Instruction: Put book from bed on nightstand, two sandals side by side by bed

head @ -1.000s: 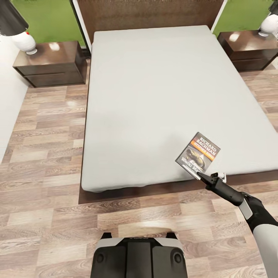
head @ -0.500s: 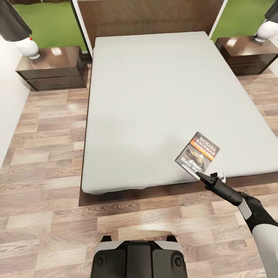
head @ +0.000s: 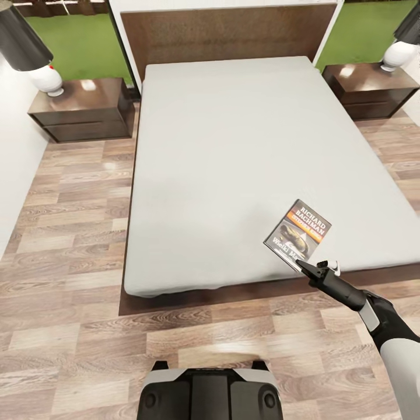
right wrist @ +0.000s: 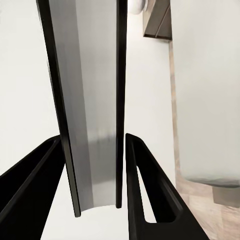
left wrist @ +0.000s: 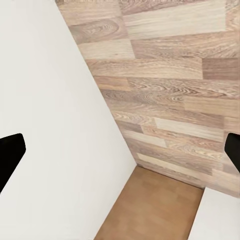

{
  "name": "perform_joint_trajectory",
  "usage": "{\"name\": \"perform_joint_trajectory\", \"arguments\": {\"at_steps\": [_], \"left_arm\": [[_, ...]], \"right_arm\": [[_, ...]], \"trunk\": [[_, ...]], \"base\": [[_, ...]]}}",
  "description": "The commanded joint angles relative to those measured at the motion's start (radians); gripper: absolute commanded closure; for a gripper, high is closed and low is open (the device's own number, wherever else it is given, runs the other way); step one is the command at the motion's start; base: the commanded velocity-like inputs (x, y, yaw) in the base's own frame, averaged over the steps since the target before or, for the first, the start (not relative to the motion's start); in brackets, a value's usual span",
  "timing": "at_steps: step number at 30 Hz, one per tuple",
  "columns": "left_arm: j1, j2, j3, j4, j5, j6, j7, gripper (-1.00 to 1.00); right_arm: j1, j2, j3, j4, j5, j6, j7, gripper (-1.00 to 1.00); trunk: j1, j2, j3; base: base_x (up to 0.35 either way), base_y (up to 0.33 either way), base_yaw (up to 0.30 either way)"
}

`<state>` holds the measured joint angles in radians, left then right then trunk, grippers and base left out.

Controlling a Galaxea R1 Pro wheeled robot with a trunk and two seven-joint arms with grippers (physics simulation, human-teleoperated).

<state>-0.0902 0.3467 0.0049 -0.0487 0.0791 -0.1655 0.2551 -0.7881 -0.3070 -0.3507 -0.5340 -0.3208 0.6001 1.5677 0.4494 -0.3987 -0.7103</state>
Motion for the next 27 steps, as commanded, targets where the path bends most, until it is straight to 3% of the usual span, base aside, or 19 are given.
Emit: {"name": "perform_joint_trajectory", "arguments": {"at_steps": [1, 27], "left_arm": [[0.0, 0.0, 0.0, 0.001, 0.008, -0.005, 0.0, -1.0], [0.0, 0.0, -0.002, 0.001, 0.007, -0.006, 0.0, -1.0]], "right_arm": [[0.0, 0.0, -0.001, 0.0, 0.0, 0.011, 0.003, 1.0], [0.0, 0.002, 0.001, 0.0, 0.007, 0.012, 0.003, 1.0]], "trunk": [[0.001, -0.001, 0.001], [0.001, -0.001, 0.043]], "base": [[0.0, 0.0, 0.0], [0.0, 0.0, 0.0]]}}
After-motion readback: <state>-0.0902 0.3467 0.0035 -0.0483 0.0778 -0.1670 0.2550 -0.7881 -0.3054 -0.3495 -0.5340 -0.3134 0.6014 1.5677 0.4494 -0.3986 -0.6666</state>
